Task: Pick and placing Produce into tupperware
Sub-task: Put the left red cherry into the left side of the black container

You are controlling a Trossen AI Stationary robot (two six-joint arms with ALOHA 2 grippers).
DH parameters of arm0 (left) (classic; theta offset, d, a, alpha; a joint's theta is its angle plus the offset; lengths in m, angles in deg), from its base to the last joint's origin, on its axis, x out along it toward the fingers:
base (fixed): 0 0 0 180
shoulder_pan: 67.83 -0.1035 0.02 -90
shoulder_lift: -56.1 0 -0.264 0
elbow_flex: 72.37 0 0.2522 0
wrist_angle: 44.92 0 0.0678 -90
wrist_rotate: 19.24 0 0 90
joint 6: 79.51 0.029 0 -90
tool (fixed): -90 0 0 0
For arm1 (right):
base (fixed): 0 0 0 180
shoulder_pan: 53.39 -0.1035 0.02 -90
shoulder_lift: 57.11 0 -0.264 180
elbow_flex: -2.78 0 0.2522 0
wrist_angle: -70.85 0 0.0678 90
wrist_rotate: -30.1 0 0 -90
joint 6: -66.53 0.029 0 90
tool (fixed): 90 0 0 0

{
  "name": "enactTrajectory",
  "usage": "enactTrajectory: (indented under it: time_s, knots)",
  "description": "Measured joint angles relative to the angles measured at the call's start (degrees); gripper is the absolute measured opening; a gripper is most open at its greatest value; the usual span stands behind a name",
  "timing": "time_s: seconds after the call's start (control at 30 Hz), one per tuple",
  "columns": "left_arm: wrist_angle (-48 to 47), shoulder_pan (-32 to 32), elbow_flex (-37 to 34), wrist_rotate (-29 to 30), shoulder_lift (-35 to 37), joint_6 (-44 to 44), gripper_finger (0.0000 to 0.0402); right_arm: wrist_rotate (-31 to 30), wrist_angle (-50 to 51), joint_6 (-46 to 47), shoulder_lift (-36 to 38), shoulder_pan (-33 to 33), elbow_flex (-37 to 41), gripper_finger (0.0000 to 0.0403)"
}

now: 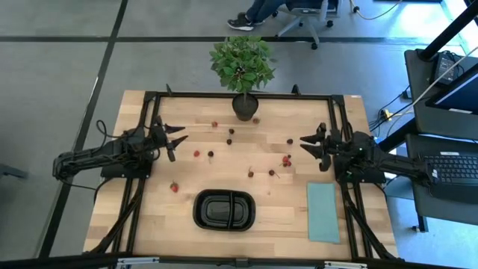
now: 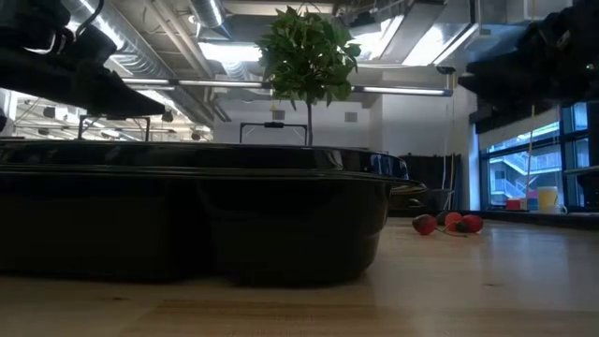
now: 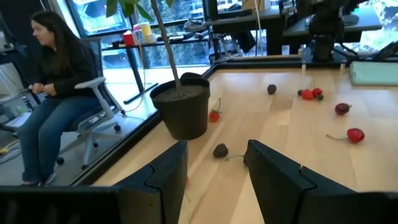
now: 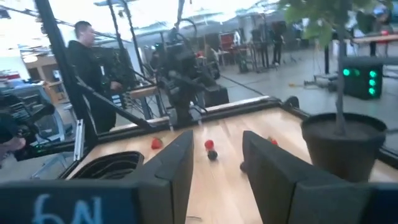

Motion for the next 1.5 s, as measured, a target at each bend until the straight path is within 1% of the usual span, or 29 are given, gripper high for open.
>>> enactTrajectory:
  time_s: [0.13,0.23,0.3,0.37,0.5,0.67,0.87,1.07,1.27,1.37,1.5]
  knots:
    - [0.1,0.0,0.0,0.0,-1.3,0.0,0.0159,0.2,-3.1,-4.2,-1.6,-1.8,0.0,0.0141]
    - [1.0,0.0,0.0,0.0,-2.2,-0.4,0.0159,0.2,-7.3,-7.2,-4.8,-2.9,0.0,0.0141]
    - [1.6,0.0,0.0,0.0,-2.8,-0.4,0.0159,0.2,-7.7,-8.5,-7.6,-3.4,-0.8,0.0141]
    - [2.0,0.0,0.0,0.0,-3.4,-0.4,0.0159,0.2,-7.6,-8.6,-10.9,-3.7,-2.4,0.0141]
    - [2.4,0.0,0.0,0.0,-3.6,-0.5,0.0159,0.2,-6.7,-9.2,-20.1,-4.8,-6.6,0.0141]
    - [2.4,0.0,0.0,0.0,-3.6,-1.5,0.0159,0.2,-6.4,-11.8,-31.4,-6.9,-11.1,0.0141]
    - [2.4,0.0,0.0,0.0,-3.6,-1.6,0.0159,0.2,-6.6,-11.7,-43.0,-9.9,-16.3,0.0141]
    - [2.4,0.0,0.0,0.0,-3.6,-1.5,0.0159,0.2,-11.6,-13.4,-53.5,-13.4,-20.1,0.0141]
    - [2.3,0.0,0.0,0.0,-3.6,-1.5,0.0159,0.2,-15.8,-12.9,-61.9,-14.5,-23.7,0.0141]
    - [2.2,0.0,0.0,0.0,-3.6,-1.5,0.0159,0.2,-16.1,-10.3,-64.9,-14.5,-25.9,0.0141]
    - [1.6,0.0,0.0,0.0,-3.6,-1.5,0.0159,0.2,-16.1,-11.6,-69.4,-14.7,-27.1,0.0141]
